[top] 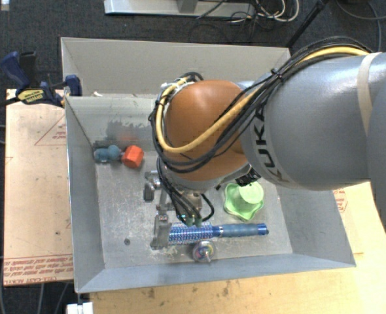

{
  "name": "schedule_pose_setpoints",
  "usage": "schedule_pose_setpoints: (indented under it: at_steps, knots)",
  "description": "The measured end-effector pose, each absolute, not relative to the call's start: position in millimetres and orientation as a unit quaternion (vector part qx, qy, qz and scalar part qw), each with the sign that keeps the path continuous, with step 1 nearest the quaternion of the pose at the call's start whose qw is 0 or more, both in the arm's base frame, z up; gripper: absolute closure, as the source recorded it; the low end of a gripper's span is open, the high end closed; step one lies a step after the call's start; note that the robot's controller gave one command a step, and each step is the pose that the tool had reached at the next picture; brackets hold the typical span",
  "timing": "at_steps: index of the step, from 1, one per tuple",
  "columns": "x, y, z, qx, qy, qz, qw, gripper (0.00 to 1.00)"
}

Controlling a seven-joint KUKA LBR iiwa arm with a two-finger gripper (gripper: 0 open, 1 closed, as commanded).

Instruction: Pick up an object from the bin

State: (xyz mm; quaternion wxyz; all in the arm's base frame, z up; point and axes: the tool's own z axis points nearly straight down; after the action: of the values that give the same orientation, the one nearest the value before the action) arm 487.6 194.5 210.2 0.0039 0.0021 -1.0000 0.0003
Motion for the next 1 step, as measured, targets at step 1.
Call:
schedule_pose_setpoints:
  at_steps: [1]
  knots:
    - [492.0,94.3,169.1,0.007,-1.000,0.002,0.002,0.00]
